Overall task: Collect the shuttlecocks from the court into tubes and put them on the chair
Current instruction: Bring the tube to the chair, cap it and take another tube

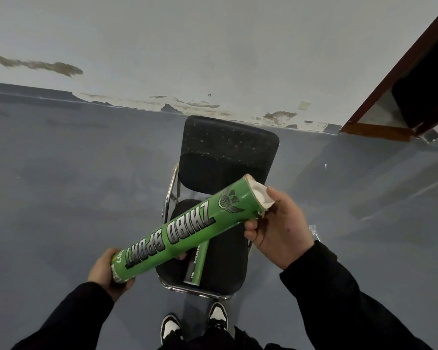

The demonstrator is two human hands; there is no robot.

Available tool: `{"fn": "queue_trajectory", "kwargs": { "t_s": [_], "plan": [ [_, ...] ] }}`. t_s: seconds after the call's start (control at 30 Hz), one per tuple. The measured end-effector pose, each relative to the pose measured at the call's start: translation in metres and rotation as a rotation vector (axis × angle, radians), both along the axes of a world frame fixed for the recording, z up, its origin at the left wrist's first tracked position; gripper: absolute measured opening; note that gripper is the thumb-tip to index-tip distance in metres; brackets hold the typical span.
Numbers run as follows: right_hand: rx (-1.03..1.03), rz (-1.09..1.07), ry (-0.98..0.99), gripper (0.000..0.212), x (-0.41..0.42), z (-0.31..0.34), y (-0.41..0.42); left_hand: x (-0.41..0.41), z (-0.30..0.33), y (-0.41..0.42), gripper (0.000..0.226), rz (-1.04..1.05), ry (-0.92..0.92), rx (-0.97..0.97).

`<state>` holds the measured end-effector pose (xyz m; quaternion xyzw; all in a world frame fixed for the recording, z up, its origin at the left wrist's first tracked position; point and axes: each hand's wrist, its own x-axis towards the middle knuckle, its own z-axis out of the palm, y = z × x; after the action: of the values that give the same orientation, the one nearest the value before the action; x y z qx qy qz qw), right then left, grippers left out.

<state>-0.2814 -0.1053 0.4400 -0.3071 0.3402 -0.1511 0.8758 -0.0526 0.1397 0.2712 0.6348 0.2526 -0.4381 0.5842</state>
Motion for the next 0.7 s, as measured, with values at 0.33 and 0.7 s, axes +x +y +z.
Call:
{"fn": "queue_trajectory", "kwargs": {
  "t_s": [0.33,0.7],
  "plan": [
    [0.111,0.250,-0.109,0.040,-0.009,0.000,-0.009,0.000,0.001,0.008,0.024,0.112,-0.007,0.019],
    [-0.022,0.144,0.060,0.006,-0.009,0.011,0.017,-0.002,0.006,0.021,0.022,0.141,-0.021,0.046]
  ]
}}
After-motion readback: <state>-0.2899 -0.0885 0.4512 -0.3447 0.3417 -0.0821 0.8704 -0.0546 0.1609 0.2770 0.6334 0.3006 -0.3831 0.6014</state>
